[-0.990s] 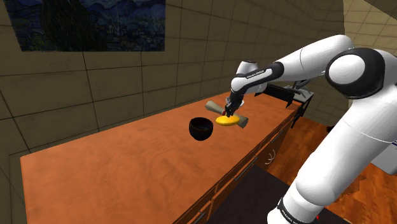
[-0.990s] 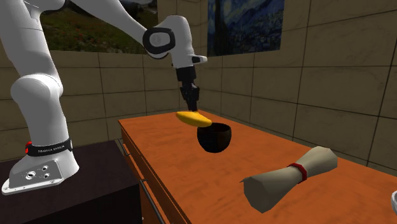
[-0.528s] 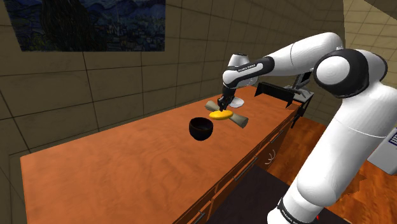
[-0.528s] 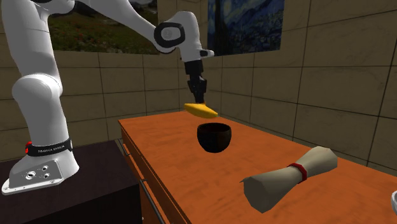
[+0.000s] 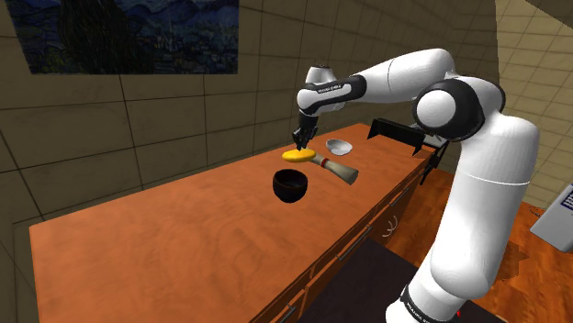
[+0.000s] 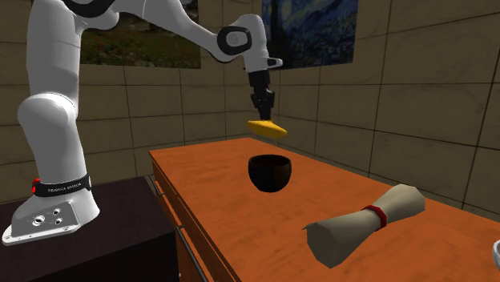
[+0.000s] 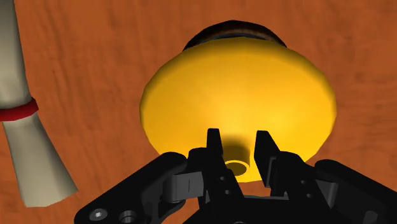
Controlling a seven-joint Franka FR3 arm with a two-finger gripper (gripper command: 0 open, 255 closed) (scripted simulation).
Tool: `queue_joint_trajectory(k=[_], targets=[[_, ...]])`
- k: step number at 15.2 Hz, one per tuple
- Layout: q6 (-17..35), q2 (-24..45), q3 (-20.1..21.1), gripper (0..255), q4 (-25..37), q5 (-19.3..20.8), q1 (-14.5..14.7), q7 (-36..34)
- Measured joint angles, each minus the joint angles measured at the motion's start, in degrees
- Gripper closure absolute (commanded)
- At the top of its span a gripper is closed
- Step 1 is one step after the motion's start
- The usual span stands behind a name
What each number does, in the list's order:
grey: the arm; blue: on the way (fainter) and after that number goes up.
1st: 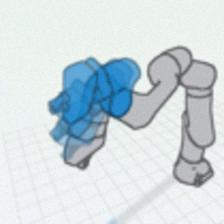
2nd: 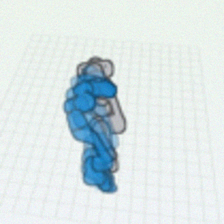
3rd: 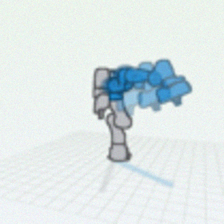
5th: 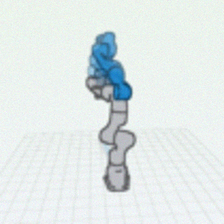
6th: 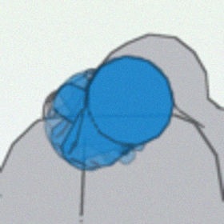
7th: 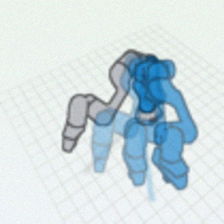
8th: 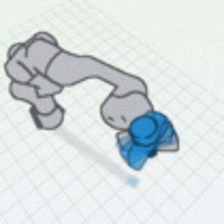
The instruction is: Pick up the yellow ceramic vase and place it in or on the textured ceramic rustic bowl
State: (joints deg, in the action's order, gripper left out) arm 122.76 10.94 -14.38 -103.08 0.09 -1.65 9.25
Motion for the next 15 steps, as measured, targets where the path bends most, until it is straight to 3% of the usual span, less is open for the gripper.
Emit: queue_joint_trajectory(k=[15], targets=[[9.26, 5.12, 0.58, 255, -4.3, -1.28, -0.08, -0.1]])
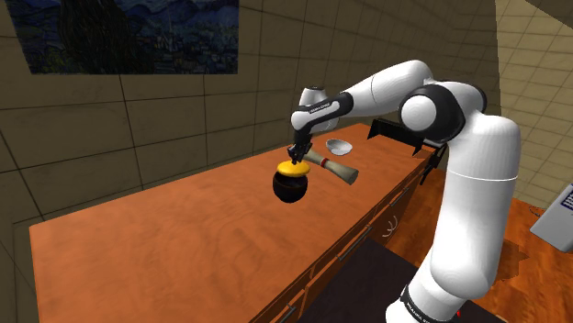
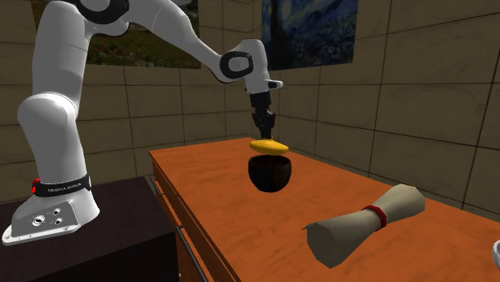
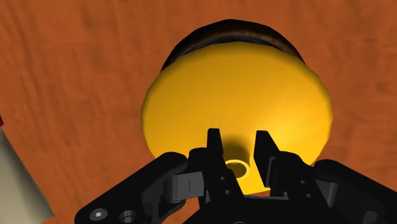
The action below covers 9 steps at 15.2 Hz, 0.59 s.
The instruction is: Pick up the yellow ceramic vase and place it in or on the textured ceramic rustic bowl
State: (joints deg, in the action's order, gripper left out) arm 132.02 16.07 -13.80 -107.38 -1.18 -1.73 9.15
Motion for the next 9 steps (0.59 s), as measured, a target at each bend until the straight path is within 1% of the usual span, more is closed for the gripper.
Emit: queue_joint_trajectory(k=[5, 9], targets=[[3.32, 1.54, 0.19, 255, -1.82, -0.45, -0.13, 0.17], [4.0, 2.03, 0.24, 255, -2.0, -0.59, -0.19, 0.24]])
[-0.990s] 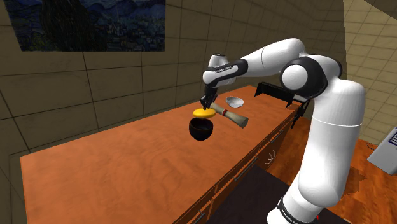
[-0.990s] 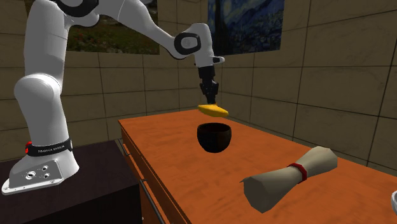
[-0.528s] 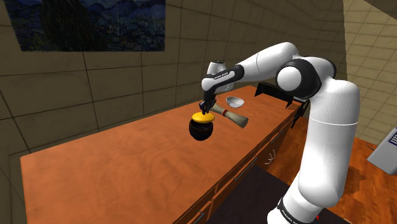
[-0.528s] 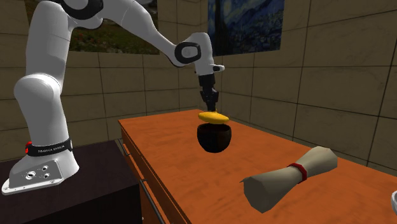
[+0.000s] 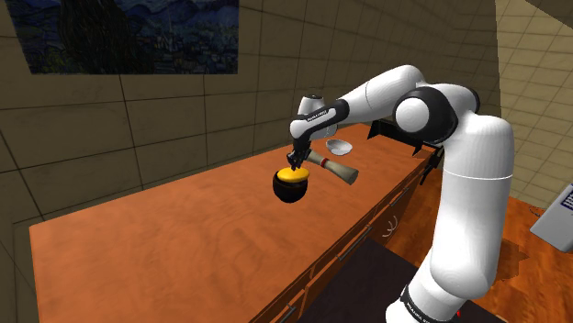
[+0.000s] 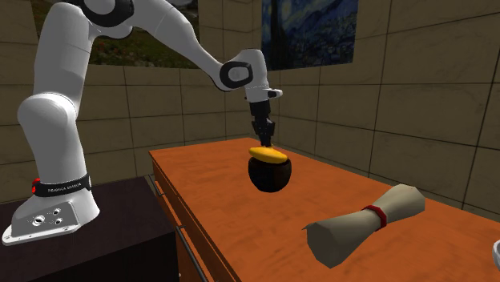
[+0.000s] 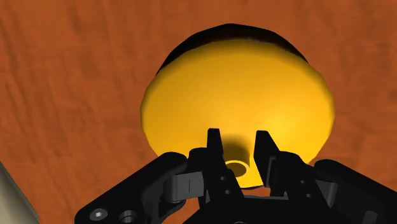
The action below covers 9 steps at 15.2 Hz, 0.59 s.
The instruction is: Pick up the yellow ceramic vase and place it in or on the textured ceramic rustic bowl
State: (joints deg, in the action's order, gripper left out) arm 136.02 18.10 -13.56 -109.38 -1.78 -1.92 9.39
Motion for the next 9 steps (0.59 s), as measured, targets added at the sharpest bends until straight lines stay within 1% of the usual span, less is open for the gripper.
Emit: queue_joint_trajectory(k=[3, 4, 9], targets=[[0.04, 0.03, 0.0, 255, 0.0, -0.01, -0.01, 0.01], [0.04, 0.03, 0.0, 0, 0.0, -0.01, -0.01, 0.01], [0.05, 0.03, 0.0, 0, 0.01, -0.01, -0.01, 0.01]])
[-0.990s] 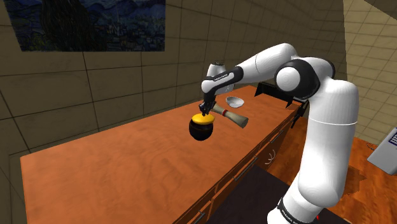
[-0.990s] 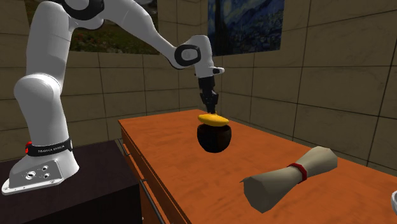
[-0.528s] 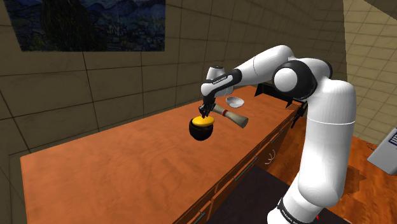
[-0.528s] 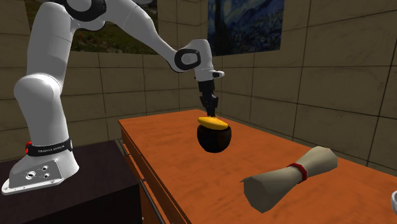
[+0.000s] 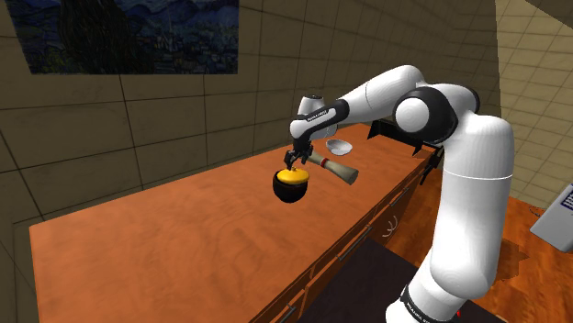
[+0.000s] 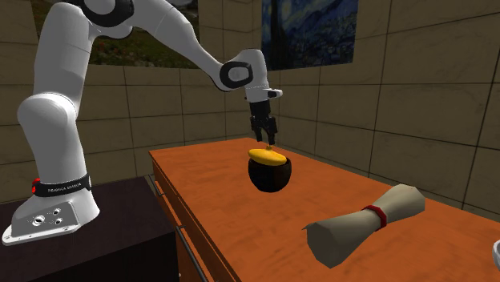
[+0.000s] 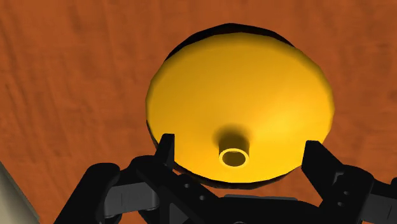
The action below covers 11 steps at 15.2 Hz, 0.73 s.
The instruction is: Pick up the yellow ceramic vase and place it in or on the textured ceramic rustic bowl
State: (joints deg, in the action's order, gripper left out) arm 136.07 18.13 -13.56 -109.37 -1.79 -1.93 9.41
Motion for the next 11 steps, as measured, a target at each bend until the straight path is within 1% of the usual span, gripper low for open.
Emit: queue_joint_trajectory(k=[2, 6, 11], targets=[[-0.74, -0.73, -0.07, 0, 0.01, 0.23, 0.15, -0.19], [-5.01, -4.4, -0.4, 0, 0.78, 1.31, 0.66, -0.83], [-5.68, -4.65, -0.41, 0, 1.14, 1.41, 0.72, -0.92]])
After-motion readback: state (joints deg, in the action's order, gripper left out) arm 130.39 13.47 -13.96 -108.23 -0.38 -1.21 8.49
